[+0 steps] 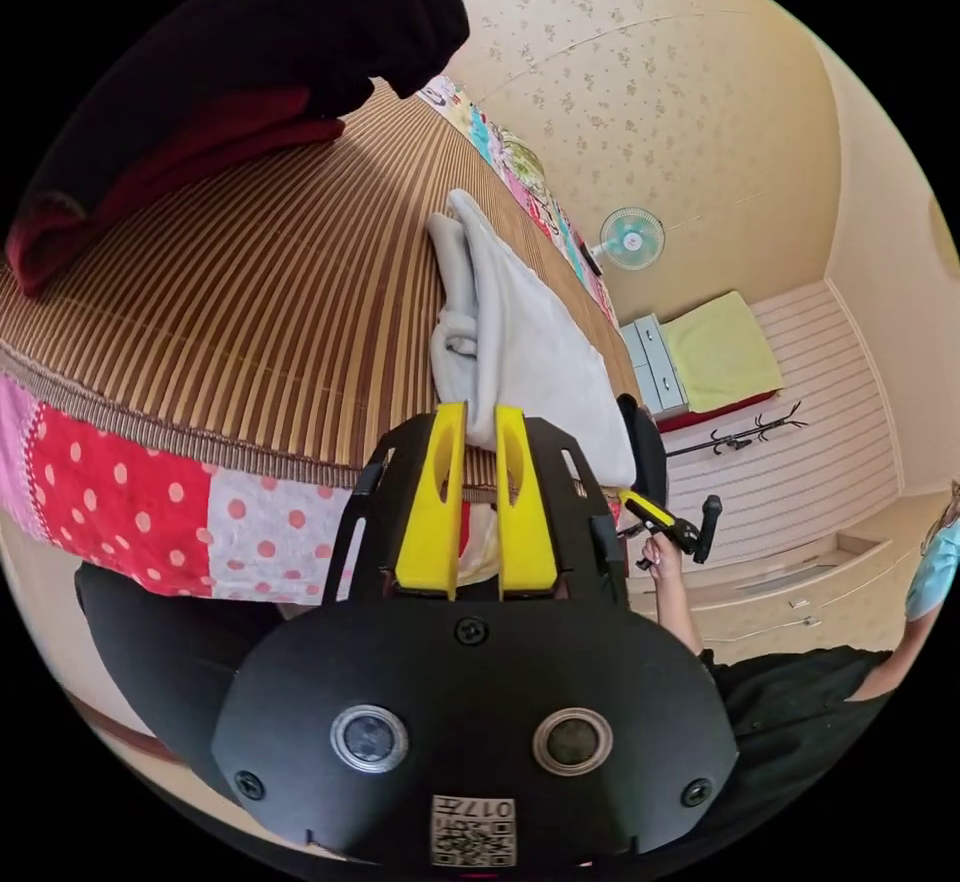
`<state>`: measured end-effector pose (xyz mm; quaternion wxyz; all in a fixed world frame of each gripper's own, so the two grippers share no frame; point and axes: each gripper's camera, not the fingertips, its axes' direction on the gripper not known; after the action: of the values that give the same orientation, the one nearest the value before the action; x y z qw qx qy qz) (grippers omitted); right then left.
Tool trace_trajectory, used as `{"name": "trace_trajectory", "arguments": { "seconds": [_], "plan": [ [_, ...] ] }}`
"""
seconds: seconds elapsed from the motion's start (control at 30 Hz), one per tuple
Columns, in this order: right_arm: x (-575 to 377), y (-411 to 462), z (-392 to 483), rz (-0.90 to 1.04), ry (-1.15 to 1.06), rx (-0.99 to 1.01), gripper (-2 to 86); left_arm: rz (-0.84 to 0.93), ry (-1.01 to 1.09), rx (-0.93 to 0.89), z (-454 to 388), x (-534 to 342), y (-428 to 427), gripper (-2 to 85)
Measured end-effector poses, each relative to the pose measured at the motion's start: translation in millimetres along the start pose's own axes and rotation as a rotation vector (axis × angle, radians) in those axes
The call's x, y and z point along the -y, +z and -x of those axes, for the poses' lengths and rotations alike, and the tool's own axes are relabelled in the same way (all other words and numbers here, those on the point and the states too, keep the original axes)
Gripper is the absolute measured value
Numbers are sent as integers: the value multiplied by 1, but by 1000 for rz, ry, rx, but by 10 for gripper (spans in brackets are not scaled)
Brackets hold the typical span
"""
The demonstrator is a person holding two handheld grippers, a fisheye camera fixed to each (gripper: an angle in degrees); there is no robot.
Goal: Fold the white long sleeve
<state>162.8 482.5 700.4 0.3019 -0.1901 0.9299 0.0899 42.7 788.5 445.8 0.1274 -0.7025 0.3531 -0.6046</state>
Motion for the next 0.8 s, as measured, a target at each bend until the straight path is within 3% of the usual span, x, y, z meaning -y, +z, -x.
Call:
{"name": "trace_trajectory", "arguments": {
  "seconds": [0.13,0.27,0.33,0.53,0.7,0.8],
  "plan": [
    [7,-30,-1,-94,126,-10,38,-132,-109,-58,28,-19,-27,123],
    [31,-72,12,-341,115,359,64,-97,-186,-85,51,-21,-15,137],
    [54,-72,22,-342,98,498,68,-97,-198,-107,57,-21,-9,137],
    [152,-45,92,-199,-38,665,80,-40,-205,-138,73,-19,23,114],
    [276,-6,191,116,-182,726,128,-104,-123,-159,71,-35,29,82],
    [332,6,257,232,-262,609,148,-151,-68,-153,61,-44,29,68]
  ]
}}
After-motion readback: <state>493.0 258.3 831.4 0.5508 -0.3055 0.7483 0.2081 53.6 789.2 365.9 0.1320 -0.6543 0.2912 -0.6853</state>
